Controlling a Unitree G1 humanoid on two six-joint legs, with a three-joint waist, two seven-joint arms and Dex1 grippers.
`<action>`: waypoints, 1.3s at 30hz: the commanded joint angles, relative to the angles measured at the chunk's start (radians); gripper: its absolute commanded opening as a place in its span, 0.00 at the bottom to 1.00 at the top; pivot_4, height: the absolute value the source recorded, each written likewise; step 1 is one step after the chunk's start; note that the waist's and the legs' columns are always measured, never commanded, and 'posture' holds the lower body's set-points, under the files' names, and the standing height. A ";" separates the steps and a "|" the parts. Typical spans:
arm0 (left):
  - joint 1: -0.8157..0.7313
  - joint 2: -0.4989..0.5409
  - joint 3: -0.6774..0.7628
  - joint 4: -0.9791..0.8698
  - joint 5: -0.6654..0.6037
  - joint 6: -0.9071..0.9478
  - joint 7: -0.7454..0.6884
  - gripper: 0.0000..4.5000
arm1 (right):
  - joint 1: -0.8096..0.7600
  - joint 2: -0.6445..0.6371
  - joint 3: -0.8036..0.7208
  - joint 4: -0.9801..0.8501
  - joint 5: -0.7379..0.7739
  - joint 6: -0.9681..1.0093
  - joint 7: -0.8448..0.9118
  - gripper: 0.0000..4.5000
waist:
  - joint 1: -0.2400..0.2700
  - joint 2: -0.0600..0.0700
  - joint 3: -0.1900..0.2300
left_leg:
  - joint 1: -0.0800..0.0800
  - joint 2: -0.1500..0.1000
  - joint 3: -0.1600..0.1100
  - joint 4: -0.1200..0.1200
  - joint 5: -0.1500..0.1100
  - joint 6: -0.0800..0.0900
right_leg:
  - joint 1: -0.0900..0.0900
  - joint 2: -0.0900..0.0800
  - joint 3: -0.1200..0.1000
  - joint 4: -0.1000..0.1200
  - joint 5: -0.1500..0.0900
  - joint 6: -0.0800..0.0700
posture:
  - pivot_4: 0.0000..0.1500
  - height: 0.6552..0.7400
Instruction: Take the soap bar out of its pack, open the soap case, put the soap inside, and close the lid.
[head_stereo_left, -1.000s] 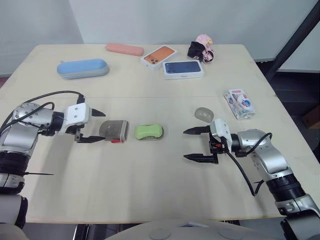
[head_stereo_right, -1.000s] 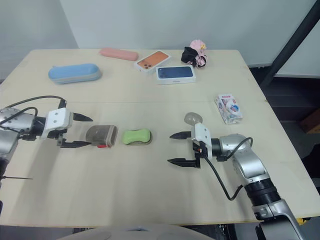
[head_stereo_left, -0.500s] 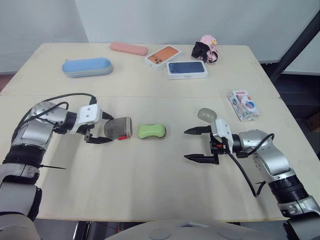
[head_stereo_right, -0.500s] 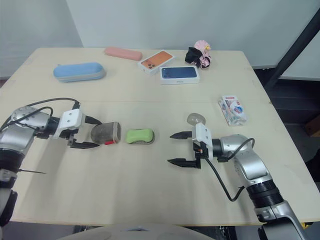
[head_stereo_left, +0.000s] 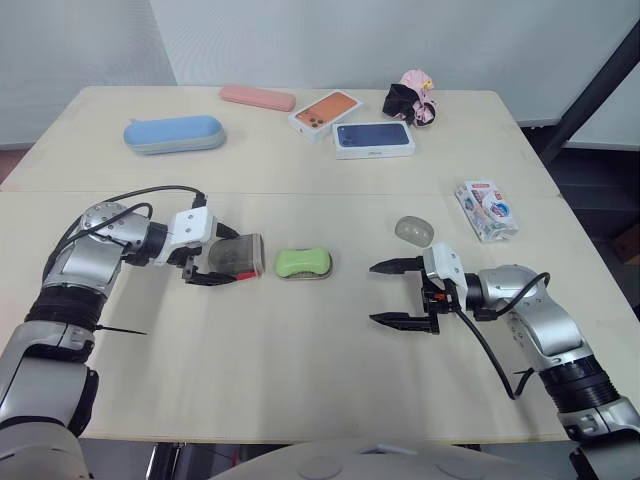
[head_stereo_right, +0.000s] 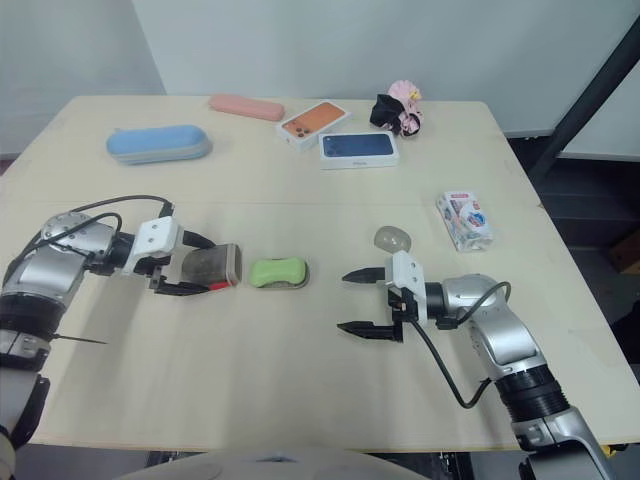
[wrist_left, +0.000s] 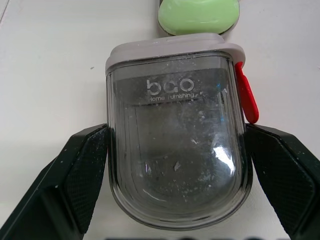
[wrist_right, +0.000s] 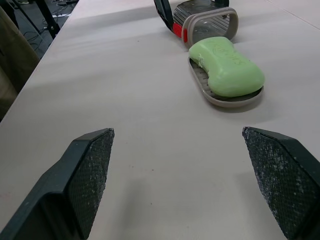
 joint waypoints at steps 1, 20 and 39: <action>-0.016 -0.001 0.006 0.006 0.011 -0.004 0.006 1.00 | -0.005 -0.003 -0.024 -0.045 0.045 0.004 0.000 0.98 | 0.001 0.000 0.000 | 0.000 0.000 0.000 0.000 0.000 0.000 | 0.000 0.000 0.000 0.000 0.000 0.000 | 1.00 1.00; -0.029 -0.022 0.014 0.020 0.025 -0.016 0.027 1.00 | 0.089 0.058 -0.034 0.034 0.023 -0.193 -0.043 0.98 | -0.005 0.000 0.000 | 0.000 0.000 0.000 0.000 0.000 0.000 | 0.000 0.000 0.000 -0.001 0.000 0.000 | 1.00 1.00; 0.023 0.011 0.029 -0.059 0.017 -0.064 0.024 0.77 | -0.162 -0.026 0.052 -0.067 -0.015 0.048 -0.048 1.00 | -0.015 0.000 0.000 | 0.001 0.000 -0.001 0.000 0.000 0.000 | 0.001 0.000 -0.001 -0.001 0.000 0.000 | 1.00 1.00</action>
